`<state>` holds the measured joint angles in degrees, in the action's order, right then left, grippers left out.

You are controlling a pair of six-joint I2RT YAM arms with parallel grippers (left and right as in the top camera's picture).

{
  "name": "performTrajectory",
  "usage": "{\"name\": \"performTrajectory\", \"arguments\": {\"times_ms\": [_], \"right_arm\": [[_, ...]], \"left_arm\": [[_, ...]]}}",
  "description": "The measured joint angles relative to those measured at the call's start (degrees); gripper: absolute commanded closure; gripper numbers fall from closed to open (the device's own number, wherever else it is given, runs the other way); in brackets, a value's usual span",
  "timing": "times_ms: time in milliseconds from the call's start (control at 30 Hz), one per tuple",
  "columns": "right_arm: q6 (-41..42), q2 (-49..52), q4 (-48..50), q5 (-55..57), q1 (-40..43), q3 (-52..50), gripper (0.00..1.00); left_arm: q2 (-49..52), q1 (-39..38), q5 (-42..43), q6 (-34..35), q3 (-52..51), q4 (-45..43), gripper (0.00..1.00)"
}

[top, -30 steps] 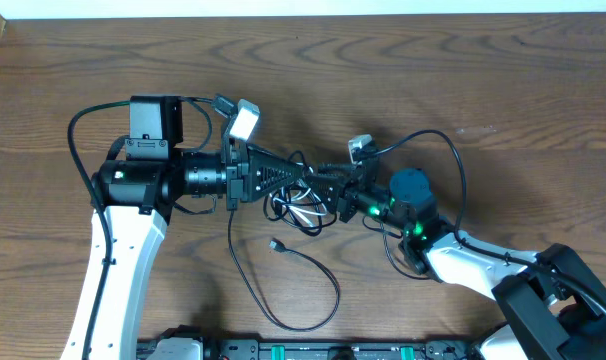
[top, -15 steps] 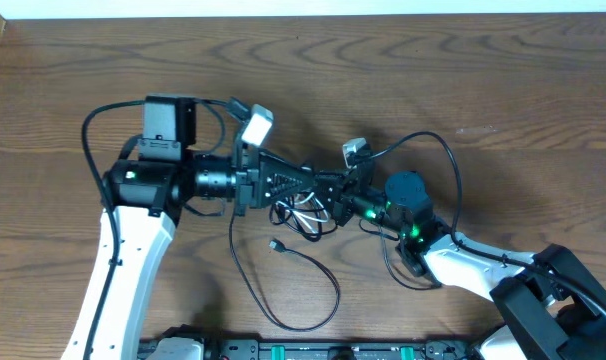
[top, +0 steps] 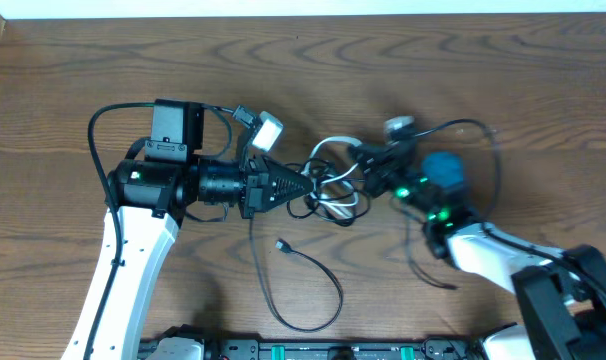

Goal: Untangle cables

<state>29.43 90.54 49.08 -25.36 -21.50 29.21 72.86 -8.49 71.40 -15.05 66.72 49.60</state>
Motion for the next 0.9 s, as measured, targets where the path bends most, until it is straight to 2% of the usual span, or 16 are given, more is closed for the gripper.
{"name": "performTrajectory", "arguments": {"times_ms": [233, 300, 367, 500, 700, 800, 900], "right_arm": [[0.0, -8.5, -1.2, -4.6, 13.3, 0.0, 0.99], [0.1, -11.1, -2.6, -5.4, 17.0, 0.0, 0.99], [0.2, -13.4, -4.5, -5.9, 20.6, 0.0, 0.99], [0.3, -17.4, -7.8, -6.9, 26.5, 0.0, 0.99], [0.3, -21.5, -12.5, -7.5, 32.0, 0.0, 0.99], [0.5, -22.2, -14.5, -7.5, 34.3, 0.0, 0.99], [2.2, -22.2, -15.2, -8.4, 35.3, 0.0, 0.99]], "left_arm": [[0.0, 0.0, -17.5, 3.3, 0.0, 2.8, 0.92], [0.0, -0.1, -23.8, 6.4, 0.0, 2.9, 0.91], [0.0, -0.2, -29.6, 9.5, 0.0, 2.9, 0.85], [0.0, -0.2, -39.4, 16.4, 0.0, 2.9, 0.85], [0.7, -0.2, -47.1, 23.4, 0.0, 2.7, 0.85], [1.4, -0.2, -51.2, 28.0, 0.0, 2.7, 0.53], [2.3, -0.2, -53.9, 33.2, 0.0, 2.5, 0.34]]}}
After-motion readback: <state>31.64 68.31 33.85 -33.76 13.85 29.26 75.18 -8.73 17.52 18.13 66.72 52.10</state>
